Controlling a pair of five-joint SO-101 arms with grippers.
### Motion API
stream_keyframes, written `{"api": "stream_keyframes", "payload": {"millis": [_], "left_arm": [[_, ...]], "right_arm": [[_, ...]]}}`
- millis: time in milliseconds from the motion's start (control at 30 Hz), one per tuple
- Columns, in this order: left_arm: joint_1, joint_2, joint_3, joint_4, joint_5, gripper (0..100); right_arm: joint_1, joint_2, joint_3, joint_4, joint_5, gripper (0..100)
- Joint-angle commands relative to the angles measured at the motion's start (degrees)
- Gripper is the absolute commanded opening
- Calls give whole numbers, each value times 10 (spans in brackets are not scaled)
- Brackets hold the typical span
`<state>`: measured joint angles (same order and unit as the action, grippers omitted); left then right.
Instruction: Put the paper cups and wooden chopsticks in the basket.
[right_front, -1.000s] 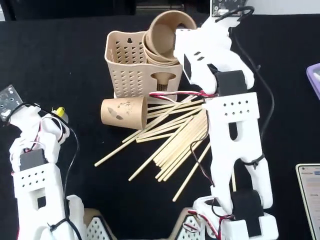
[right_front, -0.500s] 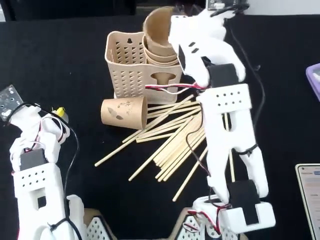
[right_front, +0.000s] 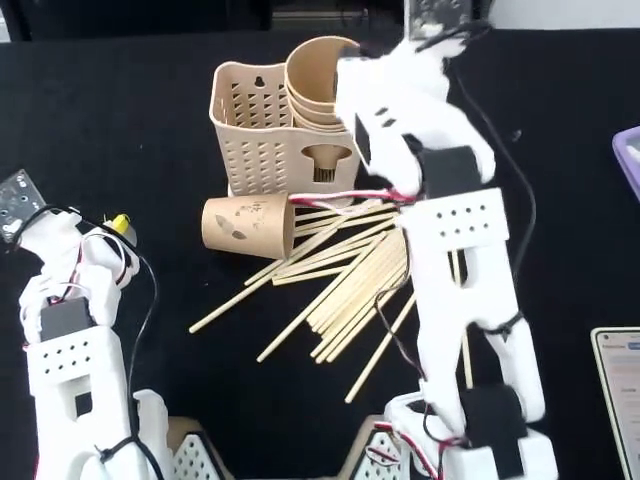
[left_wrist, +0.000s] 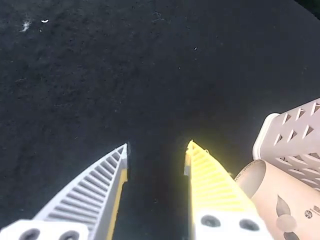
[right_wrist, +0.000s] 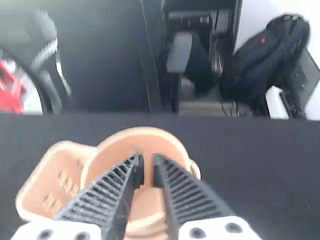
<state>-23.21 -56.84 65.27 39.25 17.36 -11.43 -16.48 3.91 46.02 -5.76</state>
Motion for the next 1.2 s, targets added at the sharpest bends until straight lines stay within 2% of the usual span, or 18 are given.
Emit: {"api": "stream_keyframes", "payload": {"millis": [0,100,233,433,633,833,1167], "left_arm": [[5,-12,-4,-10,2,188],[5,-12,-4,-11,2,188],[5,-12,-4,-11,1,188],[5,-12,0,-12,1,188],[5,-12,0,-12,1,188],[5,-12,1,-12,1,188],[5,-12,1,-12,1,188]], "right_arm": [[-9,-58,60,-33,55,11],[-11,-109,151,-117,64,11],[-17,-172,298,-281,64,11],[-17,-184,471,-496,64,11],[-16,-187,495,-511,64,11],[-19,-189,429,-511,61,11],[-73,-184,456,-511,63,11]]}}
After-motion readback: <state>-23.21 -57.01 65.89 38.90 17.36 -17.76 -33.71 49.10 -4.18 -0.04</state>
